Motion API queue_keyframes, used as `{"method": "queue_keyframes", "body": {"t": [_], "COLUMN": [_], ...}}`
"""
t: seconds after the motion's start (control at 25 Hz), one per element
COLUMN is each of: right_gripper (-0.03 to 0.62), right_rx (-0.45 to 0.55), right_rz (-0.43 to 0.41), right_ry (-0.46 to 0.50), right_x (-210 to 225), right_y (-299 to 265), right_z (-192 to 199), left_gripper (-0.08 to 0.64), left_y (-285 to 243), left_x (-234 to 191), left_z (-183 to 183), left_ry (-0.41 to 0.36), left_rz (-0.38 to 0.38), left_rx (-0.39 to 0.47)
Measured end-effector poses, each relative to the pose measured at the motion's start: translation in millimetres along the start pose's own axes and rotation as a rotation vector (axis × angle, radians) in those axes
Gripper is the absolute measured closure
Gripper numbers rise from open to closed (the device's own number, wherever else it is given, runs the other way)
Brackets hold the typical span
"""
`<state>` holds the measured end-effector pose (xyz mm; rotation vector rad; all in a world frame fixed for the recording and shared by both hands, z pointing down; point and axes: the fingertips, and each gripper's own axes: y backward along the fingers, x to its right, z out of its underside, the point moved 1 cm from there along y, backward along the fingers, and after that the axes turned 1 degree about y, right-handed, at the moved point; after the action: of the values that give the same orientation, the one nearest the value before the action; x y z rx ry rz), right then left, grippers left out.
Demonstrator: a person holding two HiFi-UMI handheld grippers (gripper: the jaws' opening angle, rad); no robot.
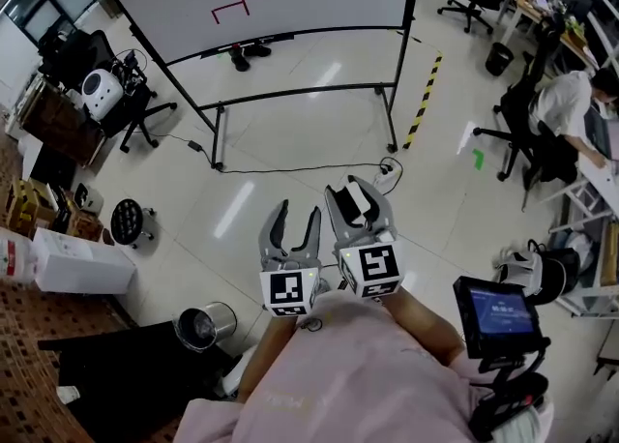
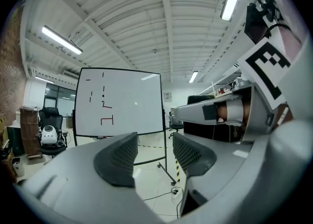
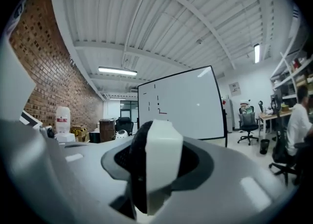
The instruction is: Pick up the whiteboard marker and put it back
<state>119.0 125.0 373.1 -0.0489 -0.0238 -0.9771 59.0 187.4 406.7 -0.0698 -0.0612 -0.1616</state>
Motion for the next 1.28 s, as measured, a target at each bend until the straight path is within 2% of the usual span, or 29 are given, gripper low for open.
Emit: {"method": "queue_keyframes", "body": {"t": [0.28, 0.44, 0.52, 0.76, 0.88, 0.96, 1.08, 1.16, 1.28], "right_gripper": [0.426, 0.426, 0.426, 0.426, 0.426, 0.426, 0.426, 0.426, 0.425], "right_rx": [-0.003, -0.013, -0.019, -0.030, -0.025, -0.009, 0.022, 0.038, 0.007], "right_rz": [0.014, 0.000, -0.004, -0.011, -0.027, -0.043, -0.127, -0.199, -0.256], "right_ry": [-0.024, -0.028, -0.031, -0.040, -0.058, -0.072, -0.074, -0.077, -0.046], "right_x": [12.2, 8.3, 4.7, -5.0, -12.6, -15.6, -28.5, -41.0, -52.6], "right_y": [5.6, 6.1, 4.2, -11.5, -24.3, -37.8, -62.9, -79.8, -109.5], "right_z": [8.1, 14.8, 17.7, 18.1, 14.7, 6.4, -8.2, -13.0, -6.8], "left_gripper": [0.347, 0.345, 0.345, 0.345, 0.342, 0.293, 0.255, 0.255, 0.236], "left_y": [-0.4, -0.4, 1.5, 0.8, -1.4, -6.4, -21.7, -34.9, -56.5], "left_x": [9.8, 6.8, 3.7, -2.0, 4.5, 8.4, -2.2, -19.1, -42.3], "left_z": [4.2, 14.3, 17.4, 18.9, 24.5, 29.5, 30.4, 27.0, 28.6], "left_ry": [-0.028, 0.031, 0.031, -0.040, -0.116, -0.193, -0.268, -0.296, -0.348], "left_rz": [0.005, -0.017, -0.015, 0.033, 0.138, 0.224, 0.280, 0.278, 0.296], "left_rx": [-0.022, -0.042, -0.048, -0.056, -0.082, -0.113, -0.141, -0.135, -0.143]}}
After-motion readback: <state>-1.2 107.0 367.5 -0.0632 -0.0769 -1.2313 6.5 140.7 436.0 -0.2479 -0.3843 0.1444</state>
